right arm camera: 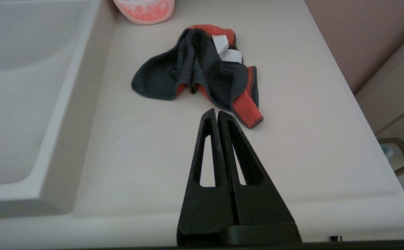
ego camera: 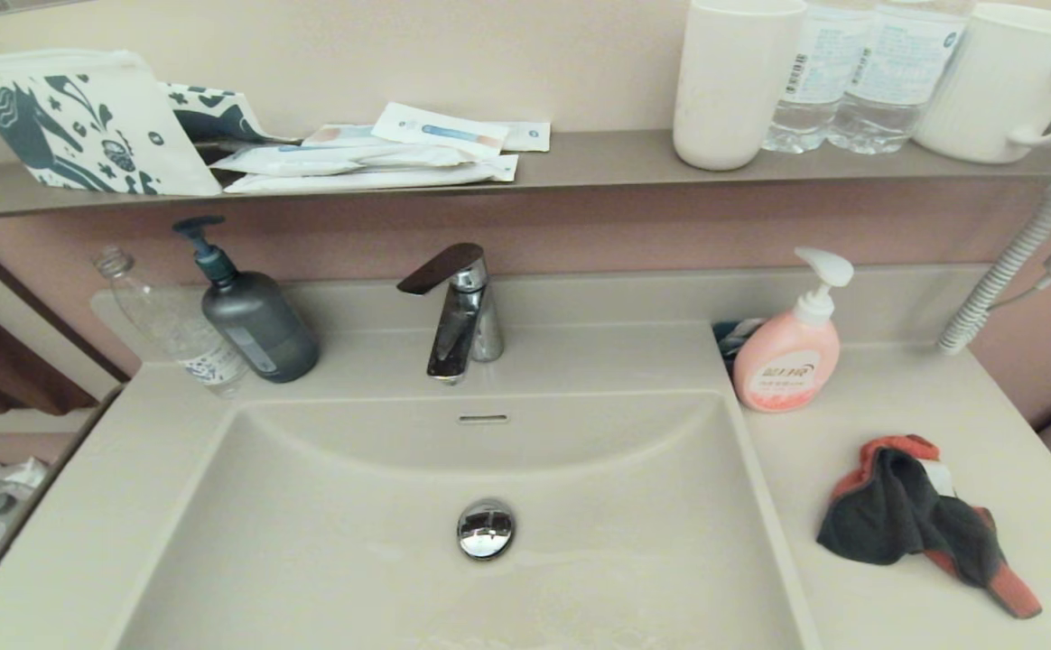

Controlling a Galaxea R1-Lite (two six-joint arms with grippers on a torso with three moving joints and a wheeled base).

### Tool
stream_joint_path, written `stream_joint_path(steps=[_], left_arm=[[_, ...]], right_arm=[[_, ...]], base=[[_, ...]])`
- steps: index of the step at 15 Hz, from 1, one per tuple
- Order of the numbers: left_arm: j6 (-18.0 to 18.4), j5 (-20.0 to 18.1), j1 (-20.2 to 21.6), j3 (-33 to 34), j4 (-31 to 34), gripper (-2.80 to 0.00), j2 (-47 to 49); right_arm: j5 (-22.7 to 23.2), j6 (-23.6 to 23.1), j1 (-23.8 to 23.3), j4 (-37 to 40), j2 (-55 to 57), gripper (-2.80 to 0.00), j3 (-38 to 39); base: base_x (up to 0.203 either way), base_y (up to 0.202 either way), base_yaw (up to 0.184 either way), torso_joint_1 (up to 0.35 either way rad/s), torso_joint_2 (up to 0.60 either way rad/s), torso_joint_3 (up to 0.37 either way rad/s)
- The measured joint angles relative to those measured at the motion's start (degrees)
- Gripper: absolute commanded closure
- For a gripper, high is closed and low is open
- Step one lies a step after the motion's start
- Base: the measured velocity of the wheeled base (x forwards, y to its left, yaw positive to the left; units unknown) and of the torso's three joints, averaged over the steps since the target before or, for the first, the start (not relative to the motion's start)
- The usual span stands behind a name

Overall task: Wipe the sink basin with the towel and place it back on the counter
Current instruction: Turn on the faucet

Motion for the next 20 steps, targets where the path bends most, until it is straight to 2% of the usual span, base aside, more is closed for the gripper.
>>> stream_joint_path(steps=[20], left_arm=[[0.3,0.0,0.0,0.0,0.0,0.0,0.0]], right_arm=[[0.0,0.0,0.0,0.0,0.0,0.0,0.0]], base=[[0.0,0.0,0.0,0.0,0.0,0.0]])
